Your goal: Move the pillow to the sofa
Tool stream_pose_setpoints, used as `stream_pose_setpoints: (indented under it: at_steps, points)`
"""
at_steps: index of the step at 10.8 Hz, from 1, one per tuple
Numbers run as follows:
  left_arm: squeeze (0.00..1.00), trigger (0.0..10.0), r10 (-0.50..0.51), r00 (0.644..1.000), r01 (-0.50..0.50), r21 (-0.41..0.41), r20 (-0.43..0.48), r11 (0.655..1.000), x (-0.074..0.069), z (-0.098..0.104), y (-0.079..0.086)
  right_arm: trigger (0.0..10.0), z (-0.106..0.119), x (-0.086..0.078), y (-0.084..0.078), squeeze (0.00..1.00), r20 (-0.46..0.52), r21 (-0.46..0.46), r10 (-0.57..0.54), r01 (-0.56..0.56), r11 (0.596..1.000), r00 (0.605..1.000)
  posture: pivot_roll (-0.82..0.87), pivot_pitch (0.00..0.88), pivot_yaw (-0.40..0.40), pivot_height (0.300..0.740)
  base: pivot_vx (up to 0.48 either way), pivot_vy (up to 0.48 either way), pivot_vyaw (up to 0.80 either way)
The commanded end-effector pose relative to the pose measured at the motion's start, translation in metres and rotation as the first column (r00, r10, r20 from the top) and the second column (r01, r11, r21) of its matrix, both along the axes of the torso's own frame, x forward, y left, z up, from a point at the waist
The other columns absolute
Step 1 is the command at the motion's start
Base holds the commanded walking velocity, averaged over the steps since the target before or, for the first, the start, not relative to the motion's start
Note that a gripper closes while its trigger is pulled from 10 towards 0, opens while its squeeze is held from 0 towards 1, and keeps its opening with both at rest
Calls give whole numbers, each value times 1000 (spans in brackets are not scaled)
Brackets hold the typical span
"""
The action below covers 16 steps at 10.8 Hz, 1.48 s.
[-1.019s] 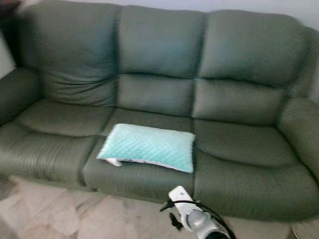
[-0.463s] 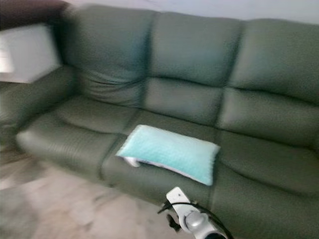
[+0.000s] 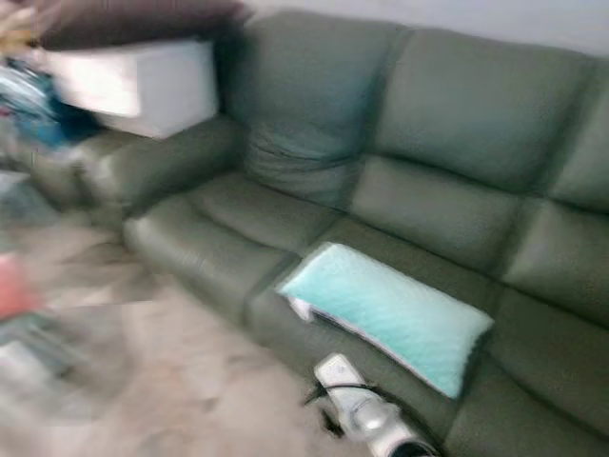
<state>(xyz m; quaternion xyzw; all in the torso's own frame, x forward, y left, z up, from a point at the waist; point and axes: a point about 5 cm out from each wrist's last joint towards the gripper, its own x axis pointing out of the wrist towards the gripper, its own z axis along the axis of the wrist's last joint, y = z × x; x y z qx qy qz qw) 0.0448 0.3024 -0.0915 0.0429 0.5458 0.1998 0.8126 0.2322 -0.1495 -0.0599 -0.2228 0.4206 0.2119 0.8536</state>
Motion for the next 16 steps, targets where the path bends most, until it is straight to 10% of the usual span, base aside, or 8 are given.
stream_pose_setpoints:
  at_steps: [1, 11, 16]
  points:
    - [0, 10000, -8, 1000, 8, 5, -17, 1000, -3, 1, 3, 10000, 2, 3, 6, 0, 6, 8, 13, -13, 1000, 1000, -44, 0, 13, 740, 0, 0, 800]
    - [0, 10000, 80, 997, -80, 19, 1, 997, -5, 1, 4, 10000, 3, 5, 10, 0, 9, 16, 18, -18, 1000, 1000, -44, 4, 8, 740, 0, 0, 743]
    - [0, 10000, 320, 919, -319, -43, 231, 947, -2, 4, 3, 10000, 5, 8, 13, 0, 25, 45, -19, 18, 999, 1000, -50, 4, 14, 740, 0, 0, 0]
